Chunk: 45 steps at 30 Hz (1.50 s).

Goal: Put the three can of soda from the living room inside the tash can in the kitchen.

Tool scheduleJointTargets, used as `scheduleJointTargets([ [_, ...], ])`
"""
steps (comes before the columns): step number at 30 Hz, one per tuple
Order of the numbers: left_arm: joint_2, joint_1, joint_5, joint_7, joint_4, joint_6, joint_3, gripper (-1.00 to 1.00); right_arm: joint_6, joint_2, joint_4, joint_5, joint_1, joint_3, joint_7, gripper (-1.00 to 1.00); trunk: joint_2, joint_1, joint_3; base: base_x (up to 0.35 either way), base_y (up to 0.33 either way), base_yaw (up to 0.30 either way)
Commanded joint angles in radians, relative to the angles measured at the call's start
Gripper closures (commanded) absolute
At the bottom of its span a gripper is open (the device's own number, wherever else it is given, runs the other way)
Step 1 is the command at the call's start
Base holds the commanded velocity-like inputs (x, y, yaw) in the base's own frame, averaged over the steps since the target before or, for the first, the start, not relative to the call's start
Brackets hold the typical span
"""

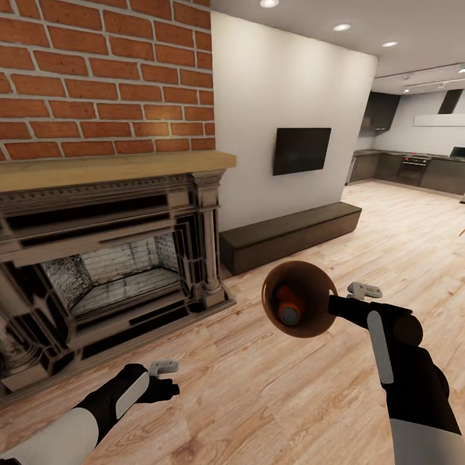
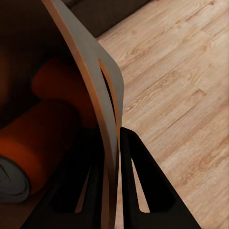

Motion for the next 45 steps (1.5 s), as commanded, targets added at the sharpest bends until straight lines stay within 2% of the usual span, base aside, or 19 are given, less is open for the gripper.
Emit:
scheduleJointTargets([
  [1, 0.0, 0.0, 0.0, 0.0, 0.0, 0.0, 0.0, -1.0, 0.0, 0.0, 0.0, -0.023, 0.0, 0.0, 0.005, 1.0, -0.008, 0.004, -0.003, 0.0, 0.0, 0.0],
  [10, -0.001, 0.0, -0.002, 0.0, 0.0, 0.008, 0.0, -1.0, 0.0, -0.001, 0.001, -0.024, 0.0, 0.0, 0.006, 1.0, -0.071, 0.038, -0.037, 0.0, 0.0, 0.0],
  [17, -0.001, 0.0, -0.001, -0.002, 0.001, 0.017, 0.0, -1.0, 0.0, -0.002, 0.002, -0.025, 0.0, -0.001, 0.006, 1.0, -0.12, 0.065, -0.07, 0.0, 0.0, 0.0],
  [26, -0.002, 0.0, 0.004, -0.011, 0.043, 0.018, 0.005, -1.0, 0.0, -0.002, 0.015, -0.024, 0.0, -0.01, 0.006, 1.0, -0.183, 0.1, -0.112, 0.0, 0.0, 0.0],
  [45, -0.003, 0.0, 0.003, -0.012, 0.048, 0.007, 0.005, -1.0, 0.0, 0.0, 0.016, -0.023, 0.002, -0.005, 0.006, 1.0, -0.316, 0.172, -0.2, 0.0, 0.0, 0.0],
])
